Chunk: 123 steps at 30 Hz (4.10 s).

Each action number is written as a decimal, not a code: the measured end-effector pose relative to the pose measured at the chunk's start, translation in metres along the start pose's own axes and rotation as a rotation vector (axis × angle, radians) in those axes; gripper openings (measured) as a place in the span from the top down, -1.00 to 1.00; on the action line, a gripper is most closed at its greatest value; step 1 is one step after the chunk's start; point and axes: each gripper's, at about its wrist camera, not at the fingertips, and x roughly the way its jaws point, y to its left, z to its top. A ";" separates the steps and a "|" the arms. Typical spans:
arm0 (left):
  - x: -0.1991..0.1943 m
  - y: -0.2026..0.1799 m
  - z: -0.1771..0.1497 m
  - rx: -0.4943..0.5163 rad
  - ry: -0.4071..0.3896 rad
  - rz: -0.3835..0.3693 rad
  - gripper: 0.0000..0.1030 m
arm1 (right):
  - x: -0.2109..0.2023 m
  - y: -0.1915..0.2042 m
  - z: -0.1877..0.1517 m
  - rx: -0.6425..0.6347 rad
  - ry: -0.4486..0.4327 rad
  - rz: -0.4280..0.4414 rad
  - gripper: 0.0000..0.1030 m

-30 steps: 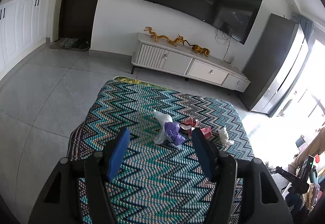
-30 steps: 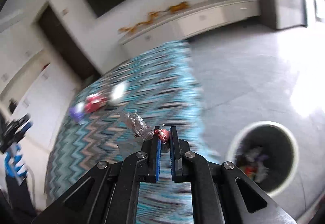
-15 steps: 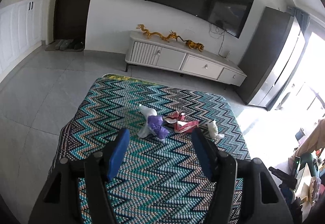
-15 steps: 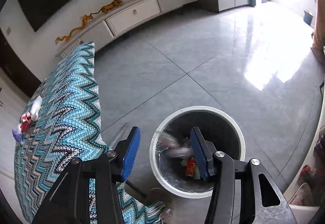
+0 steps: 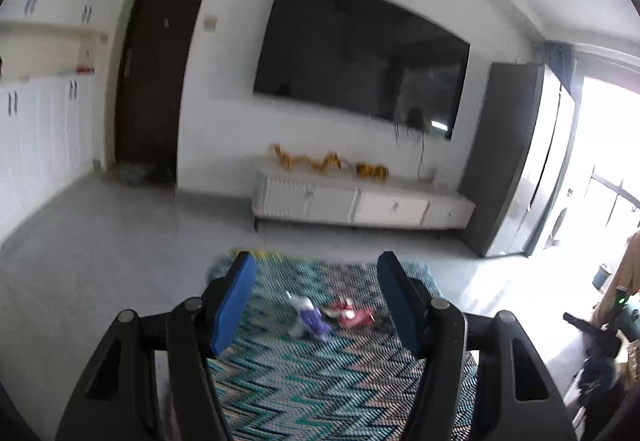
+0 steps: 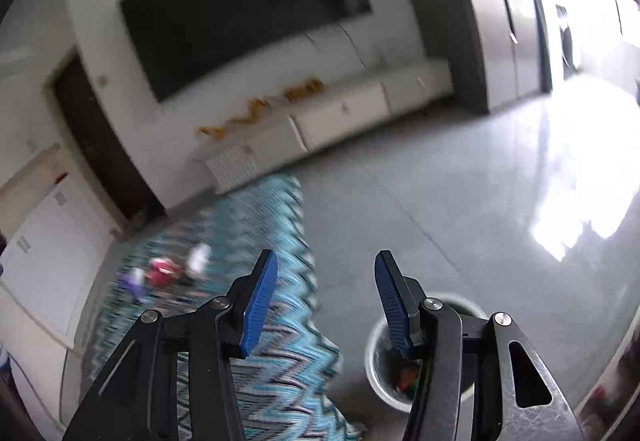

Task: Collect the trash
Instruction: 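Move both tools over the purple, pink and white wrappers on the blanket, then grasp the purple wrapper with the left tool while the right tool grasps the pink wrapper, then carry both wrappers over the trash bin and open both tools to drop them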

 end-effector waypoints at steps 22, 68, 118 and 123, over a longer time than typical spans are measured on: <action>0.013 0.009 0.011 0.087 0.038 -0.034 -0.20 | -0.009 0.138 0.043 -0.185 -0.011 0.310 0.01; 0.335 -0.007 -0.189 -0.128 0.624 -0.145 -0.19 | 0.352 0.284 -0.075 -0.513 0.412 0.566 -0.42; 0.194 -0.059 -0.155 -0.110 0.434 -0.223 0.36 | 0.165 0.224 -0.089 -0.400 0.256 0.562 0.93; 0.168 -0.103 -0.145 -0.039 0.409 -0.296 0.36 | 0.123 0.180 -0.077 -0.315 0.186 0.477 0.93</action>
